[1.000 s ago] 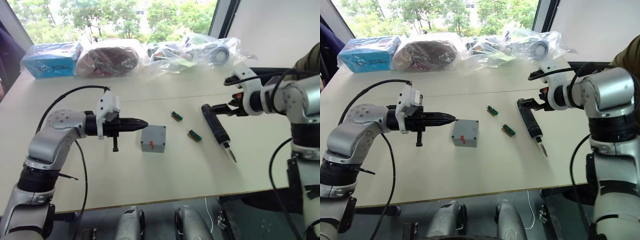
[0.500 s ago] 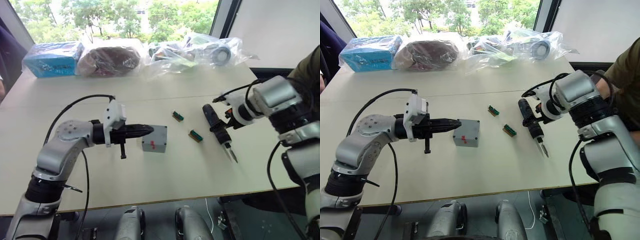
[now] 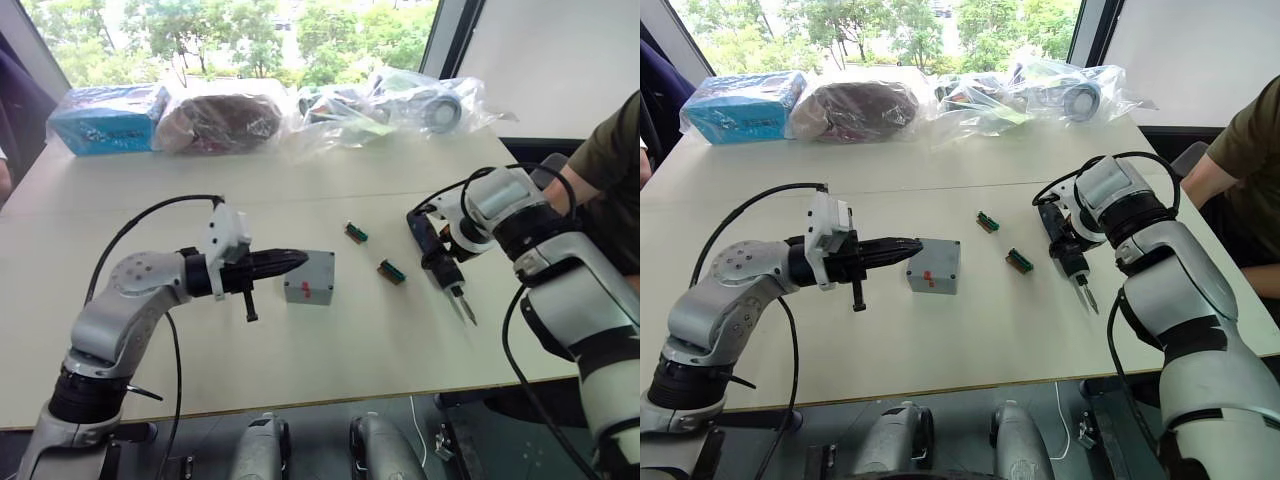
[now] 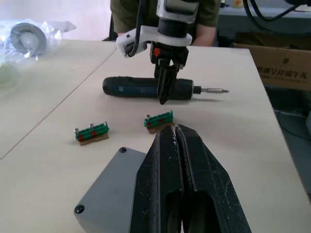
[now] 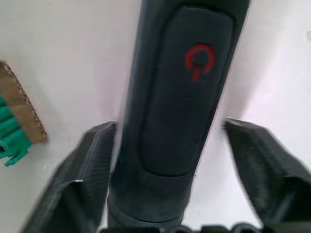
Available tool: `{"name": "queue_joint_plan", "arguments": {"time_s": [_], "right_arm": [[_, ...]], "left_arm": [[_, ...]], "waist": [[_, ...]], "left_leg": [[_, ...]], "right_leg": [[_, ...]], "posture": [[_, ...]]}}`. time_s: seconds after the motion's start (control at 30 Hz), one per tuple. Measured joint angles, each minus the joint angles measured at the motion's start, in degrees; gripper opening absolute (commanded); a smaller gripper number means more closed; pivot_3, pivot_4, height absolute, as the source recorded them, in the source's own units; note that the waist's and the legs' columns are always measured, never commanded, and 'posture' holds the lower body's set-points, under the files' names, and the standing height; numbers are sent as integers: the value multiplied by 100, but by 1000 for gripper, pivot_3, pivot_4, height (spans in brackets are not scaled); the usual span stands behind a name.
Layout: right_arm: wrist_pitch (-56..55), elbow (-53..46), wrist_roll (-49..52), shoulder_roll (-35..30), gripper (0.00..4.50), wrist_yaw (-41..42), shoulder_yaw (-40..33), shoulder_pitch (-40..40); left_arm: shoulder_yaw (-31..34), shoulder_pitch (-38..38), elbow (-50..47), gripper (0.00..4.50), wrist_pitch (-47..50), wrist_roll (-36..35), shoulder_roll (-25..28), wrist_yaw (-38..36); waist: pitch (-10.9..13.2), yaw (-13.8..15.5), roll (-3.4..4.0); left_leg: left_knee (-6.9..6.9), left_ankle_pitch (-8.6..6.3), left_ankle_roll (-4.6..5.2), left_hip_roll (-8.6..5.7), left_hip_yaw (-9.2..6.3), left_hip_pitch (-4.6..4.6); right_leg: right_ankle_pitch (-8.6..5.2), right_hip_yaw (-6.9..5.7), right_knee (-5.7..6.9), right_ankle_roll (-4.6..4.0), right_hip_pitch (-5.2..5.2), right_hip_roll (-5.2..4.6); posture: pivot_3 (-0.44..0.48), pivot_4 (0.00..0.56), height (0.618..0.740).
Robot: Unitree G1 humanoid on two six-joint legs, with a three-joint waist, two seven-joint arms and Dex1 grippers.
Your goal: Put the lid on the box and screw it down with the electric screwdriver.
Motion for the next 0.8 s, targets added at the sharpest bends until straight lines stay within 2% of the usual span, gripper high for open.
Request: {"name": "queue_joint_plan", "arguments": {"time_s": [0.07, 0.2, 0.33, 0.43, 0.47, 0.53, 0.6, 0.67, 0.8], "right_arm": [[-115, 177, -126, 69, 1723, 115, -7, -61], [-290, 496, -346, 216, 1718, 120, -187, -149], [-741, 245, -564, 137, 1718, -394, -635, -138], [-1885, -1345, -801, -523, 1718, -627, -995, 352], [-2106, -1648, -837, -629, 1718, -668, -1100, 451], [-2408, -2628, -752, -685, 1718, -906, -1757, 859], [-2813, -3577, -551, -437, 1718, -1275, -2494, 1443], [-3097, -4109, -374, -100, 1718, -1506, -2851, 1739], [-3416, -5315, 376, 1099, 1718, -2110, -3805, 2103]], "left_arm": [[29, -1, 0, 0, 1, -6, 0, 40], [29, -19, 6, 0, -1, -4, 1, 59], [34, -208, 172, 0, -17, 7, 104, 1], [-22, -329, 418, 0, -185, 160, 250, -220], [-31, -334, 476, 0, -231, 201, 282, -255], [-153, -455, 674, 0, -304, 327, 265, -333], [-317, -619, 815, 0, -401, 461, 216, -402], [-438, -706, 896, 0, -533, 614, 226, -470], [-634, -841, 1391, 0, -902, 974, 291, -713]], "waist": [[0, -2, 0], [0, -24, 0], [18, -8, 28], [28, 38, 44], [28, 33, 44], [28, 20, 41], [28, -14, 41], [31, -33, 46], [36, 2, 49]], "left_leg": [[0, 0, 0, 0, 0, 0], [0, 1, -1, 1, 2, 2], [0, 3, -5, -1, 6, -6], [-7, 3, -5, -5, 3, -16], [-8, 3, -5, -5, 4, -16], [-11, 3, -5, -4, 5, -17], [-9, 3, -5, -1, 8, -15], [-8, 4, -8, -1, 11, -7], [-4, 9, -15, 5, 4, -8]], "right_leg": [[0, -1, 1, 0, 0, 2], [2, 1, 5, -2, 0, 2], [3, 3, 13, -3, -15, 1], [1, -1, 17, 0, -24, -1], [0, -1, 16, 1, -25, 0], [-1, -1, 13, 2, -24, 3], [0, 0, 15, 2, -25, 4], [1, 5, 27, 2, -27, 4], [-2, 1, 52, -4, -32, 12]], "posture": [[0, 150, 740], [0, 150, 740], [0, 150, 740], [0, 150, 740], [0, 150, 740], [0, 150, 740], [0, 150, 740], [0, 150, 740], [0, 150, 740]]}}
